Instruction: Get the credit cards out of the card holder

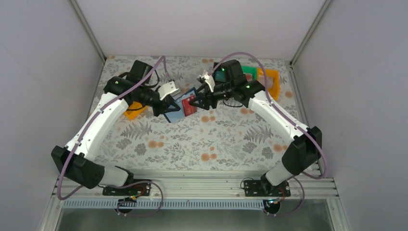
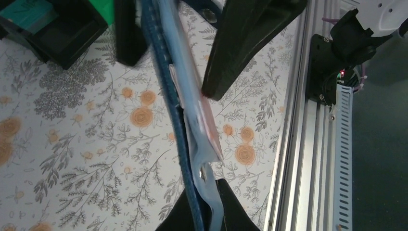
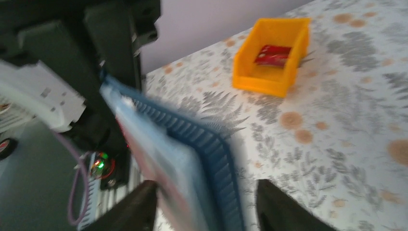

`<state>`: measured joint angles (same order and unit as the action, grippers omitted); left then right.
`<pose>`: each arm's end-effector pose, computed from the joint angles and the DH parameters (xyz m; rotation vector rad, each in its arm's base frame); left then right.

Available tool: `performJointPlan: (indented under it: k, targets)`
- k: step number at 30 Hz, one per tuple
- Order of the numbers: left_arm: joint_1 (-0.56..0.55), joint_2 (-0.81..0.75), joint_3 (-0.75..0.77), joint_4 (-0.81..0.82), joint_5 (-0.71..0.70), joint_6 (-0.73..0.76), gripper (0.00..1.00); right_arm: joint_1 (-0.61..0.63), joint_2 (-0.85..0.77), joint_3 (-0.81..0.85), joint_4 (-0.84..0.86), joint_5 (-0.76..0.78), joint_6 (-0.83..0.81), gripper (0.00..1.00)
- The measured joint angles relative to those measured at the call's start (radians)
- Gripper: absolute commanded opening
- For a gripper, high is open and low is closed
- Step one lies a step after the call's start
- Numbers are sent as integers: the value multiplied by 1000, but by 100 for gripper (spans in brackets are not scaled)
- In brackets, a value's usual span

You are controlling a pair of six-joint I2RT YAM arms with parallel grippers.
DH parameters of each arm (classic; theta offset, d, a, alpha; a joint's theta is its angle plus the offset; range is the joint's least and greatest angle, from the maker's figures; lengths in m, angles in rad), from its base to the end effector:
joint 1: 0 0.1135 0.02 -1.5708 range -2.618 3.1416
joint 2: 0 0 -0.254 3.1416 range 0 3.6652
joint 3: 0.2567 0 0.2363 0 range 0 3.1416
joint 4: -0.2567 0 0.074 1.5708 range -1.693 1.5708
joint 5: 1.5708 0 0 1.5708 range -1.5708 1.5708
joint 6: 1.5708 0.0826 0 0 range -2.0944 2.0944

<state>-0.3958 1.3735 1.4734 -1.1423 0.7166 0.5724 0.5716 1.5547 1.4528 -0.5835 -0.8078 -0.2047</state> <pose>0.2193 -0.1504 0.3274 1.3499 2.0378 -0.8491 0.2628 0.2400 0.3209 -1.2346 1.8516 1.1052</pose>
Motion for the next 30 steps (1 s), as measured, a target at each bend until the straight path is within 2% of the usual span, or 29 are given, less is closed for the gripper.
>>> performJointPlan:
  k: [2, 3, 6, 8, 10, 13, 18, 20, 23, 26, 27, 30]
  targets:
    - [0, 2, 0, -1, 3, 0, 2, 0, 11, -15, -7, -56, -4, 14]
    - [1, 2, 0, -14, 0, 0, 2, 0, 12, -26, -11, -79, -4, 5]
    - [5, 7, -1, -18, -16, 0, 3, -3, -2, -43, -26, -151, -3, 4]
    - [8, 9, -1, -12, -11, -4, 30, -3, -22, -55, -27, -160, 8, 4]
    - [7, 9, 0, 0, -10, -8, 51, -4, -39, -64, -26, -162, 23, 4]
    - [19, 9, 13, 14, -27, -22, 68, -3, -55, -79, -12, -155, 64, 4]
    - [103, -13, 84, 64, -84, -37, 80, -11, -84, -99, 55, -63, 192, 4]
    - [137, -50, 117, 103, -127, -38, 80, -16, -87, -99, 77, 9, 264, 4]
    - [152, -126, 180, 158, -165, -36, 65, -25, -81, -95, 81, 146, 379, 4]
    - [148, -177, 243, 186, -46, -48, 52, -20, -71, -93, 90, 262, 483, 4]
    - [139, -190, 238, 198, -2, -69, 50, -16, -71, -93, 95, 283, 503, 4]
    - [71, -253, 102, 279, 146, -167, 49, 15, -71, -91, 139, 306, 548, 4]
